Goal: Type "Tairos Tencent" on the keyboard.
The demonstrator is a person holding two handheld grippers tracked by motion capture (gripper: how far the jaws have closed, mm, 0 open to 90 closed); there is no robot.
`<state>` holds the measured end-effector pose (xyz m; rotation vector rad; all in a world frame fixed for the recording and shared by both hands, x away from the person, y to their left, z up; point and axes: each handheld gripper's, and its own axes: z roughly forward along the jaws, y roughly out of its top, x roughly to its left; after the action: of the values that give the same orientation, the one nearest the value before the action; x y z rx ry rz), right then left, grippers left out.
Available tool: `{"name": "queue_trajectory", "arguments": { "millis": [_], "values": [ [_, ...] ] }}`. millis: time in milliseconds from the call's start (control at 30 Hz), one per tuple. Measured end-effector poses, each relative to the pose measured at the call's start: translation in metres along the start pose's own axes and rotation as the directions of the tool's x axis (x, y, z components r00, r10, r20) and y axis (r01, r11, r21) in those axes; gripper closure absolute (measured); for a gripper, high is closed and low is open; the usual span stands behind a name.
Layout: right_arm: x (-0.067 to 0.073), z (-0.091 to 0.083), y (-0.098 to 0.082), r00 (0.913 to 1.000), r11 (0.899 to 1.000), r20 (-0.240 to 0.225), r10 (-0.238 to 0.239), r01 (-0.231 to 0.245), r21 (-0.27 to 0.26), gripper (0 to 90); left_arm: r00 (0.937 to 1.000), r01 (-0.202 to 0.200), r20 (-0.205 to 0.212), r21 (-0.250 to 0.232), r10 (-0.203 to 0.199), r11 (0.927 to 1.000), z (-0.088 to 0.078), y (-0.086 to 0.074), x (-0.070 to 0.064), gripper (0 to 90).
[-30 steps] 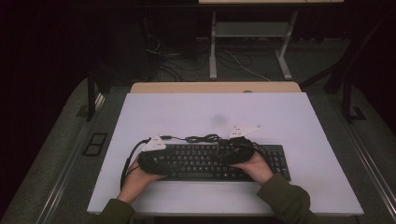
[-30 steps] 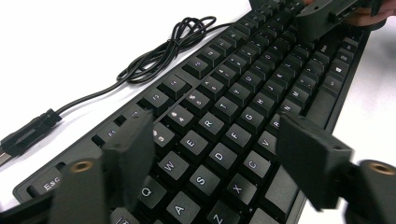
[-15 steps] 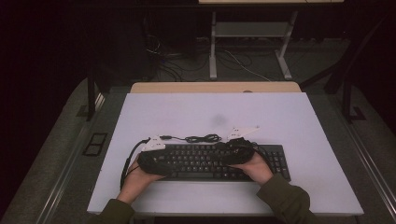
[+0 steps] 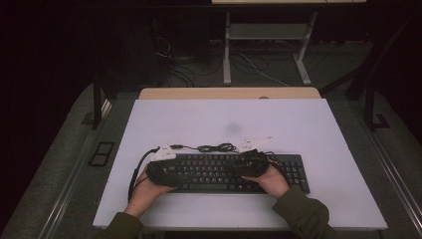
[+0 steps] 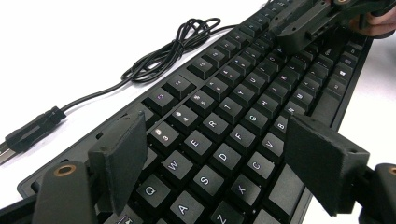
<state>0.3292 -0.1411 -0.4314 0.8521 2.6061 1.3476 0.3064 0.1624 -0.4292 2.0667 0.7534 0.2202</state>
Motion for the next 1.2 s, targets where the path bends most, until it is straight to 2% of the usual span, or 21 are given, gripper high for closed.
{"name": "queue_trajectory", "arguments": {
  "millis": [167, 900, 1200],
  "values": [
    [0.0011, 0.0022, -0.0006, 0.9999, 1.000, 0.011, -0.008, 0.007, 0.017, 89.1, 1.0000, 0.002, -0.001, -0.005, -0.002, 1.0000, -0.0008, 0.0002, 0.0003, 21.0],
    [-0.0004, 0.0078, -0.0033, 0.9993, 0.999, 0.038, 0.000, -0.002, 0.055, 89.2, 1.0000, -0.001, -0.001, -0.009, 0.001, 1.0000, -0.0017, 0.0003, 0.0006, 21.0],
    [-0.0006, 0.0082, -0.0037, 0.9993, 0.999, 0.036, 0.001, -0.003, 0.054, 89.1, 1.0000, -0.002, -0.002, -0.009, 0.002, 1.0000, -0.0018, 0.0004, 0.0006, 21.0]
  ]
}}
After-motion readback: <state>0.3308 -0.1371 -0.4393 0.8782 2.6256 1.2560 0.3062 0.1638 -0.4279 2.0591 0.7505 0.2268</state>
